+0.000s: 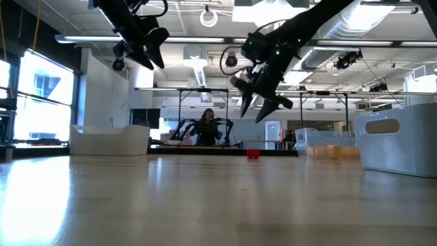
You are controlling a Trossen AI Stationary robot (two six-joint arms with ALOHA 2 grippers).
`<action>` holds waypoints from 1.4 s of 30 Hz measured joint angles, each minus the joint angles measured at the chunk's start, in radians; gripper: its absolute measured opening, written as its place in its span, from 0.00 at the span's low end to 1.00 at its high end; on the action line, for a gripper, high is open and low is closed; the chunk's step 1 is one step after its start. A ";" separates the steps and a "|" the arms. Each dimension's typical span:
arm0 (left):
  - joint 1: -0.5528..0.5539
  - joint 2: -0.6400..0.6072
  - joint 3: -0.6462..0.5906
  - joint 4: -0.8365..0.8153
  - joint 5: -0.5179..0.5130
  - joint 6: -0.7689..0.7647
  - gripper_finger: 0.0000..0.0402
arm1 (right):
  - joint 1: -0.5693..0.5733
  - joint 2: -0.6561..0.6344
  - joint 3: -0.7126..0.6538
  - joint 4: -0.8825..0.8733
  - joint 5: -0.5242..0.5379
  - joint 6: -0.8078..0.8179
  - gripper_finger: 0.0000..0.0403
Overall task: Sort & place blocks by color
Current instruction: Put the red game piece into the white bin
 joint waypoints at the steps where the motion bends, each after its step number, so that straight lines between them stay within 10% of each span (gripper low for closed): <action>1: 0.000 0.000 0.000 0.004 0.000 0.009 0.52 | -0.001 0.012 0.000 0.000 -0.008 0.005 0.55; 42: 0.000 0.000 0.000 0.000 0.005 0.081 0.52 | 0.058 0.261 0.005 -0.043 0.064 0.287 0.45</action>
